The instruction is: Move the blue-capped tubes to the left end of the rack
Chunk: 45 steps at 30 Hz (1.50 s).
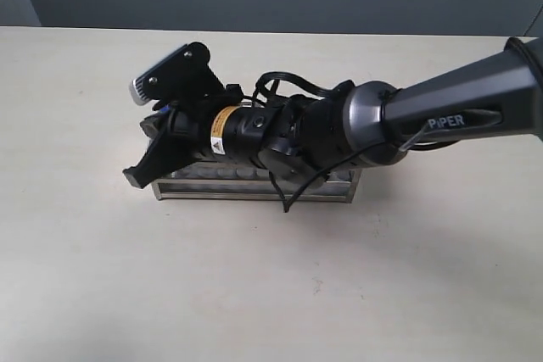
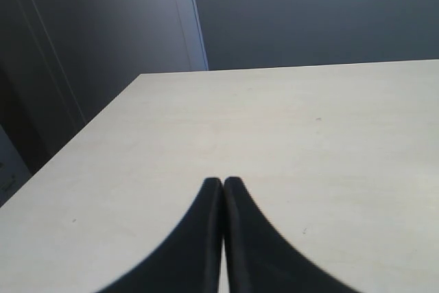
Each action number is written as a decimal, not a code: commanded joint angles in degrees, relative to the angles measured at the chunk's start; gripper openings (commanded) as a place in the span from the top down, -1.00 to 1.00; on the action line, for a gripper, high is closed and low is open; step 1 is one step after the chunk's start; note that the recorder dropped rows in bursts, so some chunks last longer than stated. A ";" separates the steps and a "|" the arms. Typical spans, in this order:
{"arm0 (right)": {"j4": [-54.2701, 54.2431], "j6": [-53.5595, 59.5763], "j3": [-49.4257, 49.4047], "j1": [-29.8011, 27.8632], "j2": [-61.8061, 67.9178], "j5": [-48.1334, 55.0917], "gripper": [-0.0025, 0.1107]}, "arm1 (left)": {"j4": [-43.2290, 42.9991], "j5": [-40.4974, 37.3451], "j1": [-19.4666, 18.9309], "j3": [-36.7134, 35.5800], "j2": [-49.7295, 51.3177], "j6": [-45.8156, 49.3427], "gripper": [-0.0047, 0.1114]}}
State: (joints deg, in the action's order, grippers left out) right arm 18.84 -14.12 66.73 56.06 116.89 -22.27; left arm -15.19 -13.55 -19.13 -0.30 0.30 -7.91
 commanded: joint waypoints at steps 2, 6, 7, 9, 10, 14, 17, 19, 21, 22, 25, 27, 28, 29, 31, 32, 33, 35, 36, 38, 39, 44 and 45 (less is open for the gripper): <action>0.08 0.90 -0.08 -0.07 -1.32 -1.30 0.97 | 0.00 0.09 0.38 0.30 -0.30 -0.27 0.90; -0.02 2.02 -0.08 -0.07 -1.32 -0.41 0.97 | 0.00 0.09 0.38 0.30 -0.30 -0.27 0.90; -0.02 3.17 -0.08 -0.07 -1.32 -0.41 0.97 | 0.00 0.09 0.38 0.30 -0.30 -0.27 0.90; -1.73 5.38 -0.08 -0.07 -1.32 -0.53 0.97 | 0.00 0.09 0.38 0.30 -0.30 -0.27 0.90; -3.93 7.35 -0.08 -0.07 -1.32 -0.53 0.97 | 0.00 0.09 0.38 0.30 -0.30 -0.27 0.90; -11.85 14.12 -0.08 -0.41 -1.32 -1.17 0.97 | 0.00 0.09 0.38 0.30 -0.30 -0.27 0.90; -13.42 14.44 -0.08 -1.29 -1.32 -1.88 0.97 | 0.00 0.09 0.38 0.30 -0.30 -0.27 0.90; -13.39 14.12 -0.08 -1.80 -1.32 -1.80 0.97 | 0.00 0.09 0.38 0.30 -0.30 -0.27 0.90; -13.39 14.12 -0.08 -1.78 -1.32 -1.31 0.97 | 0.00 0.09 0.38 0.30 -0.30 -0.27 0.90; -13.39 14.12 -0.08 -1.78 -1.32 -0.94 0.97 | 0.00 0.09 0.38 0.30 -0.30 -0.27 0.90; -13.39 14.12 -0.08 -1.78 -1.11 -0.25 0.97 | 0.00 0.09 0.38 0.30 -0.30 -0.27 0.90; -13.39 13.57 -0.08 -1.65 -0.87 -0.03 0.97 | 0.00 0.09 0.38 0.30 -0.30 -0.27 0.90; -13.39 13.22 -0.08 -1.65 -0.51 0.07 0.97 | 0.00 0.09 0.38 0.30 -0.30 -0.27 0.90; -13.39 12.92 -0.08 -1.65 -0.26 0.25 0.97 | 0.00 0.09 0.38 0.30 -0.30 -0.27 0.90; -12.96 11.88 -0.08 -1.65 0.18 1.24 0.97 | 0.00 0.09 0.38 0.30 -0.30 -0.27 0.90; -12.96 11.52 -0.08 -1.65 0.47 1.60 0.97 | 0.00 0.09 0.38 0.30 -0.30 -0.27 0.90; -12.96 11.36 -0.08 -1.56 0.60 1.92 0.97 | 0.00 0.09 0.38 0.30 -0.30 -0.27 0.90; -12.39 11.36 -0.08 -1.11 0.99 2.34 0.97 | 0.00 0.09 0.38 0.30 -0.30 -0.27 0.90; -12.26 11.36 -0.08 -0.94 1.14 2.34 0.97 | 0.00 0.09 0.38 0.30 -0.30 -0.27 0.90; -12.26 11.61 -0.08 -0.62 1.14 1.96 0.97 | 0.00 0.09 0.38 0.30 -0.30 -0.27 0.90; -12.26 11.89 -0.08 -0.62 1.14 1.47 0.97 | 0.00 0.09 0.38 0.30 -0.30 -0.27 0.90; -12.26 12.20 -0.08 -0.73 0.11 0.29 0.97 | 0.00 0.09 0.38 0.30 -0.30 -0.27 0.90; -12.26 12.54 -0.08 -0.73 -0.08 0.29 0.97 | 0.00 0.09 0.38 0.30 -0.30 -0.27 0.90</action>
State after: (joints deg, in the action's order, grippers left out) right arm 6.20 -2.45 66.73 55.45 117.86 -20.77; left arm -15.19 -13.55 -19.13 -0.30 0.30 -7.91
